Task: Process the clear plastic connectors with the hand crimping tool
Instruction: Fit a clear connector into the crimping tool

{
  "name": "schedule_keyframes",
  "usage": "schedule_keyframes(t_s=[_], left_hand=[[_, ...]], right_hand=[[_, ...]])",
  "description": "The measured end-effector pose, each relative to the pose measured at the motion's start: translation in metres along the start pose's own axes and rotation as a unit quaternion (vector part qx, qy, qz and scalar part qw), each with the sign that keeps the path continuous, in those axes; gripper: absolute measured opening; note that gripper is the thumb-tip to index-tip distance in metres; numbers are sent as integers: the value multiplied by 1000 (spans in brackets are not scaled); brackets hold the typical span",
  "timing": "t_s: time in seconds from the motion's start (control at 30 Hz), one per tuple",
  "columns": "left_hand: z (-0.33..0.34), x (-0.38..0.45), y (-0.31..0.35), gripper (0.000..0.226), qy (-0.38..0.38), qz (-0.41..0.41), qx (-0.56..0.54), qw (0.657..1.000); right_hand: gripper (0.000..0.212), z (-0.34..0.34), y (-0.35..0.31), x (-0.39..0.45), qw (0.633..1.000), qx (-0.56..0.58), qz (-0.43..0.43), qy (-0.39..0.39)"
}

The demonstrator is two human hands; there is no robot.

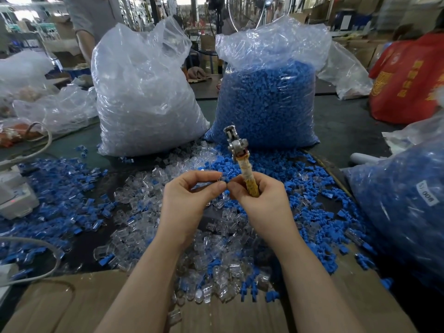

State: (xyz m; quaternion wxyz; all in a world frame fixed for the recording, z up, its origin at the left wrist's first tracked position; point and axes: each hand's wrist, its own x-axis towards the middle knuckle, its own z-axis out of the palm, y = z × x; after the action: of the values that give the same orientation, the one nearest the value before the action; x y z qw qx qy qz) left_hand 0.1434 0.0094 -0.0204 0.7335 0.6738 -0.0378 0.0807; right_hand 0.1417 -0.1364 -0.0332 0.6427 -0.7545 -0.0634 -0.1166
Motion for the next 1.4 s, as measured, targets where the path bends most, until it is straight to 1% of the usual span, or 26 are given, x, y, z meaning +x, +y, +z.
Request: schedule_keyframes(t_s=[0.13,0.23,0.43,0.57,0.67,0.83,1.17,1.4], left_hand=[[-1,1,-1,24,19,-19,-42,999],[-2,3,-2,24,27,-21,-79,996],[-7,7,-3,26,39,-2,-119,992],[-9,10,-3,32,50,21,-138,989],[-10,10,-3,31,44,40,-126,990],[-11,10,-4,27,33,53,-117,991],[-11,10,-5,29,32,46,-139,989],[-10,11,-6,30,33,43,-134,990]], right_hand=[[8,-5,2,1,1000,-10,0,-18],[5,-9,7,2,997,-61,15,-39],[16,-13,12,4,981,-174,10,-90],[21,-15,11,3,975,-192,13,-108],[23,-14,11,3,972,-204,11,-120],[21,-13,12,3,968,-218,5,-122],[22,-15,9,1,959,-243,-2,-146],[24,-14,8,-2,953,-283,-17,-110]])
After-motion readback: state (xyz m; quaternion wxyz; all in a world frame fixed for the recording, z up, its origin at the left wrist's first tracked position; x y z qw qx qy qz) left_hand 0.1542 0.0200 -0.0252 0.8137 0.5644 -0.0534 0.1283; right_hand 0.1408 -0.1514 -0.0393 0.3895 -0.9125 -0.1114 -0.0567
